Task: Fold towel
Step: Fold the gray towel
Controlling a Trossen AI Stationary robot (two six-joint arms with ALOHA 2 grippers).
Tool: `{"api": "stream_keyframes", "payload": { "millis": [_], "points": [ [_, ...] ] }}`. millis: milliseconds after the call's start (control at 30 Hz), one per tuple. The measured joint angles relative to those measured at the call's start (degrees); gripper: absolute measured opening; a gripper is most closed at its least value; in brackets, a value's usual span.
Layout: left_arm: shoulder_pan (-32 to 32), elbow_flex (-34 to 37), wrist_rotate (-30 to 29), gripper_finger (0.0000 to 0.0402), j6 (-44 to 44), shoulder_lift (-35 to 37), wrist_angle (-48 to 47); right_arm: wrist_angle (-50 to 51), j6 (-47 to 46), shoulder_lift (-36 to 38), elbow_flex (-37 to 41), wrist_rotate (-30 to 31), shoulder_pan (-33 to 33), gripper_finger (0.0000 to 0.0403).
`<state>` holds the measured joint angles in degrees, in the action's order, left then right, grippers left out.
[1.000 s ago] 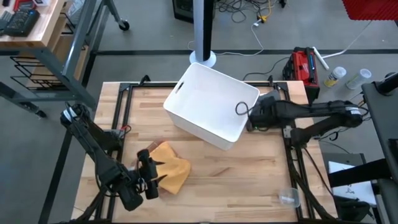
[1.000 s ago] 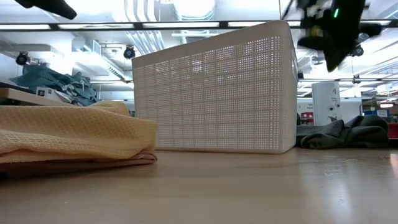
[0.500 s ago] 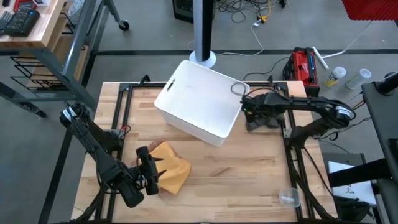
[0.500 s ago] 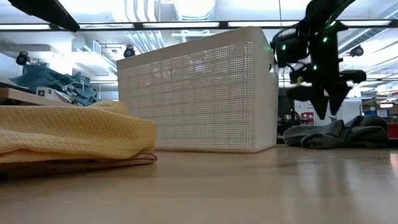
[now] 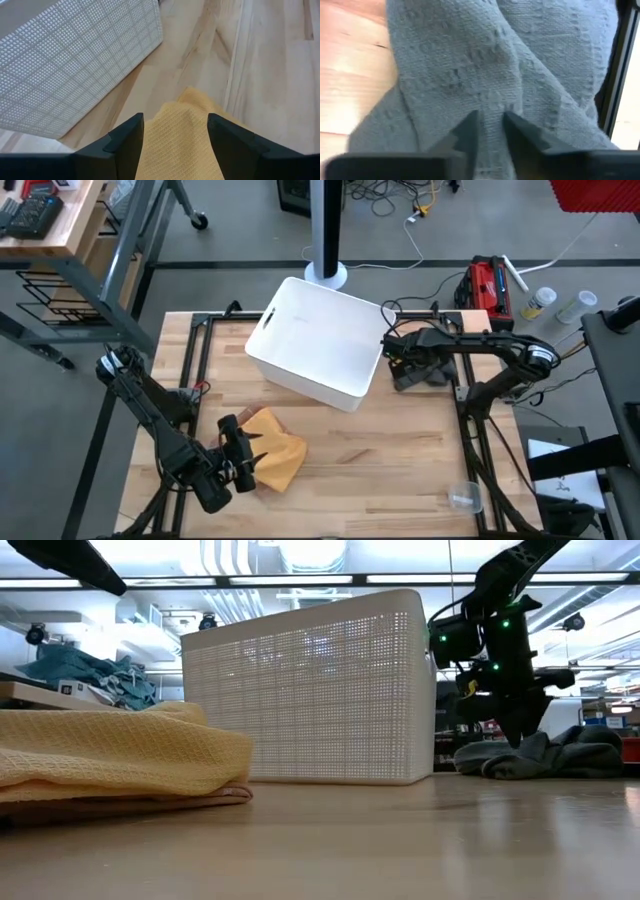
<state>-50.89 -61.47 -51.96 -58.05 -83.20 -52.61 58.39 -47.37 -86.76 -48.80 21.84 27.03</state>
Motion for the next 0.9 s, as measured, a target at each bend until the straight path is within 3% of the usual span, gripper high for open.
{"api": "stream_keyframes", "payload": {
  "millis": [133, 367, 667, 900],
  "points": [
    [0.00, 0.00, 0.01, 0.0204, -0.91, 0.00, 0.06, -0.17, 3.06, 0.02, 0.07, -1.24, -0.02, 0.0010],
    [0.00, 0.00, 0.44, 0.0192, -1.43, -0.02, 0.46, 4.40, 2.19, 6.16, 0.62, -1.12, -4.43, 0.0002],
    [0.33, 0.00, -0.21, 0.0176, 1.14, -0.02, 2.86, 22.01, -8.34, 22.82, -9.98, 1.77, -23.58, 0.0001],
    [0.71, 0.00, -2.05, 0.0161, 3.21, 0.23, 7.17, 23.26, -11.40, 25.08, -24.32, 4.75, -39.72, 0.0000]
  ]
}}
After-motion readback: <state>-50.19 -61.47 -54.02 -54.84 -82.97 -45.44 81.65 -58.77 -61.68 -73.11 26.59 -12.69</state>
